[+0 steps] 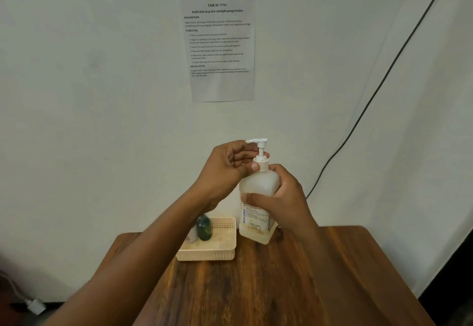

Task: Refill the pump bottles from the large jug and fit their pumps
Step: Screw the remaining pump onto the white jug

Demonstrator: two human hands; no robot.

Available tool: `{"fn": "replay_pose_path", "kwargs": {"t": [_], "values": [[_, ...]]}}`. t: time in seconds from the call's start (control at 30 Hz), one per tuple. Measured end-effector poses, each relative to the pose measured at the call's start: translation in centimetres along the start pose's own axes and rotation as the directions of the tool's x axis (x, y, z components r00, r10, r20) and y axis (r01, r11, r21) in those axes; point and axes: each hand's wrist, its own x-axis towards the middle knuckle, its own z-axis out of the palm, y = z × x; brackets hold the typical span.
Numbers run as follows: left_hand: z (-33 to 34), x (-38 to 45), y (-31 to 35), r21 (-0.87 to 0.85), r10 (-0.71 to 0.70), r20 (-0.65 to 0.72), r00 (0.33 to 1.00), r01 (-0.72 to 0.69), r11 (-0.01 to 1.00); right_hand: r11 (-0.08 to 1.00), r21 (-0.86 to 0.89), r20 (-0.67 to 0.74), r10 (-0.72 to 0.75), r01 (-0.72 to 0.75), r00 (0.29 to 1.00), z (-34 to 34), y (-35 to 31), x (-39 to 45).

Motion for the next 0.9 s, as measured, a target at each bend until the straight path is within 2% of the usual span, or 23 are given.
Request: {"fn": "replay_pose_path", "kwargs": {"t": [0.13,0.2,0.27,0.37,0.43,0.5,0.57,0.67,0.73,0.8,0.9], "values": [[0.8,0.4,0.2,0.184,0.084,-0.172,0.982,-0.052,0.982,0.998,-0.059,0.006,-0.022,0.022,1.0,-0.2,-0.7,0.5],[0.8,0.8,0.4,0.2,0.11,-0.195,0.975,-0.07,0.977,0.996,-0.08,0.009,-0.033,0.034,0.999,-0.5,-1.0,0.6],[0.1,1.3,0.6,0.088,0.06,-0.125,0.99,-0.049,0.995,0.997,-0.062,0.016,-0.036,0.037,0.999,-0.9,-1.1,0.8],[-1.0,1.7,0.8,-0.122,-0.005,0.07,0.998,0.013,0.992,0.998,-0.045,0.039,-0.046,0.048,0.998,-1.6,-1.2,1.0],[-1.1,1.8,0.9,-0.176,-0.022,0.148,0.989,0.048,0.983,0.998,-0.044,0.042,-0.043,0.045,0.998,-1.7,-1.3,1.1],[-1.0,1.9,0.9,-0.161,-0.02,0.167,0.986,0.047,0.986,0.998,-0.05,0.03,-0.031,0.033,0.999,-1.6,-1.3,1.1],[-0.6,1.7,0.9,-0.053,0.001,0.107,0.994,0.005,0.999,0.998,-0.064,0.013,-0.024,0.025,1.0,-1.5,-1.3,1.1],[0.7,1.4,0.9,0.151,0.064,-0.08,0.995,-0.051,0.987,0.995,-0.1,-0.002,-0.032,0.032,0.999,-1.3,-1.4,0.9],[1.0,1.4,0.8,0.156,0.096,-0.115,0.989,-0.078,0.985,0.994,-0.096,-0.005,-0.044,0.044,0.999,-1.3,-1.7,0.8],[0.1,1.6,0.9,0.042,0.075,-0.015,0.997,-0.075,0.996,0.997,-0.059,0.012,-0.053,0.053,0.999,-1.8,-1.9,0.6],[-1.3,1.8,1.3,-0.137,0.048,0.233,0.971,-0.016,0.99,0.994,0.092,0.149,-0.074,0.06,0.986,-2.9,-2.0,0.5]]}}
